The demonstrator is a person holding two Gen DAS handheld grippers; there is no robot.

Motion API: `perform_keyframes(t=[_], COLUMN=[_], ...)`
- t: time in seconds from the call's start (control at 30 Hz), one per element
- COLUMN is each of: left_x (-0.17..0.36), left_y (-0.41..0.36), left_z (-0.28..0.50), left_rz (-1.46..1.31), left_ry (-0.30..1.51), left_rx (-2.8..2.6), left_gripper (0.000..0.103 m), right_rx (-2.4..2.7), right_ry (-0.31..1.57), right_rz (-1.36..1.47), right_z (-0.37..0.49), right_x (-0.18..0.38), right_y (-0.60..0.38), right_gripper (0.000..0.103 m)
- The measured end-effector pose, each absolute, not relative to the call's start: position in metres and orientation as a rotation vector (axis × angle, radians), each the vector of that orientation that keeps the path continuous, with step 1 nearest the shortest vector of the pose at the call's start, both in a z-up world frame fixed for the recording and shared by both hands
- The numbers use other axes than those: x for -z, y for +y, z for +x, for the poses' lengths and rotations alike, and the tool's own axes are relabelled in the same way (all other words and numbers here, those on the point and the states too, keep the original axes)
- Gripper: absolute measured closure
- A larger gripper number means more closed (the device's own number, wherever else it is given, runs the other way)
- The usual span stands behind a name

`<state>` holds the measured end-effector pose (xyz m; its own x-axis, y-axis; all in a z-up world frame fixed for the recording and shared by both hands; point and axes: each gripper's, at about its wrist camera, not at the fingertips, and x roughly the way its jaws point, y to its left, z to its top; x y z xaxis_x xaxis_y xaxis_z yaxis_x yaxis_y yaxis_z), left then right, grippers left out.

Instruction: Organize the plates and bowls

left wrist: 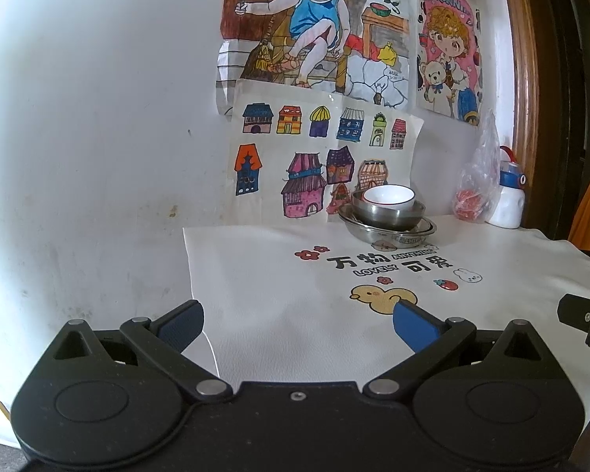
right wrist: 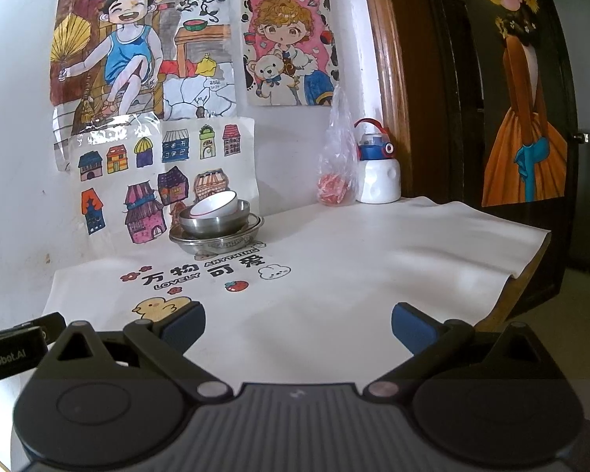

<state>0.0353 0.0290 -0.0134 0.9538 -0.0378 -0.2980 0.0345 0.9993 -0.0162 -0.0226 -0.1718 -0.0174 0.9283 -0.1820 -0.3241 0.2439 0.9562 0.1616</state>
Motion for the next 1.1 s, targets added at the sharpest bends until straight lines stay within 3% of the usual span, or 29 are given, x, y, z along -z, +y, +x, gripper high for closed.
perform_keyframes(t=[1.1], left_x=[0.0139], left_y=[0.0295], left_z=[0.0335], left_rz=[-0.01], left_ry=[0.303], left_rx=[0.042], left_gripper=[0.001], right_rx=[0.216], right_ry=[0.308], right_rz=[0.191], right_z=[-0.024], right_x=[0.0176], right_y=[-0.1697], right_gripper=[0.0])
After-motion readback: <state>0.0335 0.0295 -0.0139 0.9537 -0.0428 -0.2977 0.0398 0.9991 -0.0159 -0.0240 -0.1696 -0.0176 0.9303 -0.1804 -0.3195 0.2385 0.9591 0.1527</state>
